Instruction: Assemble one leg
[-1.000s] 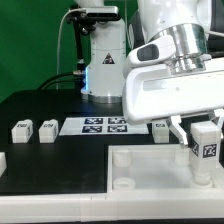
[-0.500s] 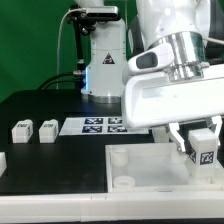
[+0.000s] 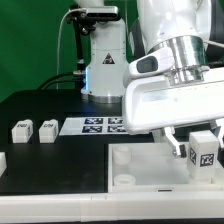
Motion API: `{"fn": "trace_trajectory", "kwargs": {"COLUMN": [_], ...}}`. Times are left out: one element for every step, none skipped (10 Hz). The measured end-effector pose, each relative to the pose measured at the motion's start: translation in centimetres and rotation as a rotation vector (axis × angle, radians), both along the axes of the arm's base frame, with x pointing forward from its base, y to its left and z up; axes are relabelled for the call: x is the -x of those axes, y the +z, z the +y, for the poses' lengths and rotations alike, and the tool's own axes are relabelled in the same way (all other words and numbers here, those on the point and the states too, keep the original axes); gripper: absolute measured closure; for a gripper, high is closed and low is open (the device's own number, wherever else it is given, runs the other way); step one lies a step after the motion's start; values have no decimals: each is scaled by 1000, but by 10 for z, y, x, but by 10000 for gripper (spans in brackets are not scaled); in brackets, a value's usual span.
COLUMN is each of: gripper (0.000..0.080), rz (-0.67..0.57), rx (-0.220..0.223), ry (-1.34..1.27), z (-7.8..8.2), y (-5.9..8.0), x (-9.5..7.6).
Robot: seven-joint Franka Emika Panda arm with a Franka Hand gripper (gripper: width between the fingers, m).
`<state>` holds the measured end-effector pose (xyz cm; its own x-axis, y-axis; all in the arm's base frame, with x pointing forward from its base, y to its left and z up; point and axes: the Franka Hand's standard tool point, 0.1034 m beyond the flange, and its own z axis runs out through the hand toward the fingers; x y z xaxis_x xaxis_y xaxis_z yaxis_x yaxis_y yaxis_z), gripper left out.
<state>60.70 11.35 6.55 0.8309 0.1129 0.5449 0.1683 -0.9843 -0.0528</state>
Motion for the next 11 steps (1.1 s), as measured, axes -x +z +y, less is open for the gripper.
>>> {"fn": "trace_trajectory", "kwargs": {"gripper": [237, 177, 177, 155, 155, 151, 150, 150, 150, 150, 150], "rz": [0, 0, 1, 1, 1, 1, 1, 8, 14, 61, 111], "rx": [0, 0, 0, 0, 0, 0, 0, 1, 0, 3, 6], "ry": [0, 0, 0, 0, 0, 0, 0, 2, 2, 6, 12], "z": [0, 0, 0, 0, 0, 0, 0, 0, 1, 0, -1], "y": [0, 0, 0, 0, 0, 0, 0, 1, 11, 23, 38], "x": [0, 0, 0, 0, 0, 0, 0, 1, 0, -1, -5]}}
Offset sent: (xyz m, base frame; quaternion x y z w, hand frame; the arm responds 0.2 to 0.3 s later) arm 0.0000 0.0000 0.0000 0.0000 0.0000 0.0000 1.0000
